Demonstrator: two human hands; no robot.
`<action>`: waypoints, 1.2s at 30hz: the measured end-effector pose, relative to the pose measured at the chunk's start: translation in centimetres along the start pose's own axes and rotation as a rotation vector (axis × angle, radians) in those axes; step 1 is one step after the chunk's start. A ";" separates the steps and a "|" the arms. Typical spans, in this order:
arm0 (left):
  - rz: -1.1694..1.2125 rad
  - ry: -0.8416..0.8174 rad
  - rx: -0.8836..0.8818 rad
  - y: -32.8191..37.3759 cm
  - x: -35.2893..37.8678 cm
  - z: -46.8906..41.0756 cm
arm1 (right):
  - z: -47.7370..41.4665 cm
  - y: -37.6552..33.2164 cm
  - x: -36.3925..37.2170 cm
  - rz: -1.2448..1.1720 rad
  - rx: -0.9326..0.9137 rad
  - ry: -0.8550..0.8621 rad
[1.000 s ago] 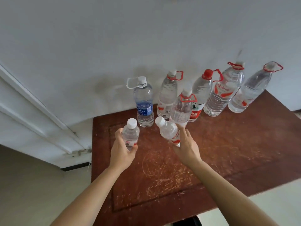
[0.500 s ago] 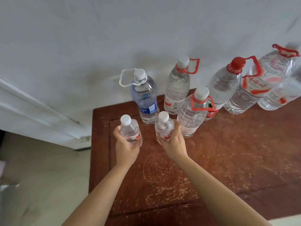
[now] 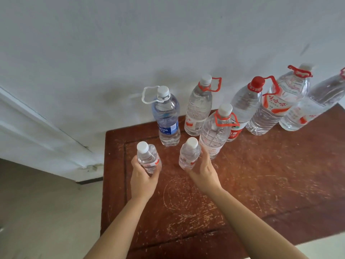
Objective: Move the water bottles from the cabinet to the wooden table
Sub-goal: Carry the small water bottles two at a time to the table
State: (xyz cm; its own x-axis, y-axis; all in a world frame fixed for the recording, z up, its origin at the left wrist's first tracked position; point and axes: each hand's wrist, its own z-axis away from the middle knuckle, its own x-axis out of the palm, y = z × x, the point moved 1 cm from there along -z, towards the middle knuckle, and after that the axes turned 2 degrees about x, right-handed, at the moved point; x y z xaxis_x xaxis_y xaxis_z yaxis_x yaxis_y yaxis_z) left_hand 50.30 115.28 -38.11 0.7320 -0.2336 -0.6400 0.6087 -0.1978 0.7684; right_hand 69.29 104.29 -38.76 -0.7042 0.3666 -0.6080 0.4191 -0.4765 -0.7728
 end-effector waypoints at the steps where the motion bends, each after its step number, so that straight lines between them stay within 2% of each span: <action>1: -0.031 -0.003 -0.002 -0.4 -0.2 0.7 | 1.0 0.7 -0.3 0.033 0.005 0.007; 4: -0.137 -0.046 -0.017 -1.6 0.3 3.6 | 5.5 3.0 -1.2 0.146 0.039 0.109; 6: -0.216 -0.139 0.034 -1.8 1.3 5.6 | 8.4 4.6 -1.8 0.243 0.040 0.203; 10: -0.366 -0.424 0.403 0.5 4.3 8.5 | 14.7 7.0 -3.4 0.458 0.151 0.374; 14: -0.372 -0.522 0.757 7.6 6.5 9.5 | 20.3 7.4 -7.1 0.539 0.243 0.570; 17: -0.361 -0.494 0.949 13.5 7.3 10.5 | 24.1 6.9 -11.1 0.636 0.309 0.694; 23: -0.204 -0.420 1.327 26.8 7.3 20.7 | 38.1 6.1 -21.1 0.783 0.443 1.051; 29: 0.045 -0.441 1.585 36.1 6.0 42.7 | 62.3 6.9 -26.0 0.905 0.615 1.369; 36: 0.345 -0.654 1.861 37.4 0.8 74.1 | 93.7 5.3 -23.9 1.109 0.925 1.645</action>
State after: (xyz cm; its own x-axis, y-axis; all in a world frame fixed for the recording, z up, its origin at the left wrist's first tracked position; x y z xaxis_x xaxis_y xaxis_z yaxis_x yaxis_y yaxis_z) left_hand 50.97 37.18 -10.02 0.2630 -0.6328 -0.7283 -0.8263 -0.5375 0.1686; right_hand 34.69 18.13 -11.25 0.7499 -0.3261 -0.5756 -0.4739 -0.8719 -0.1233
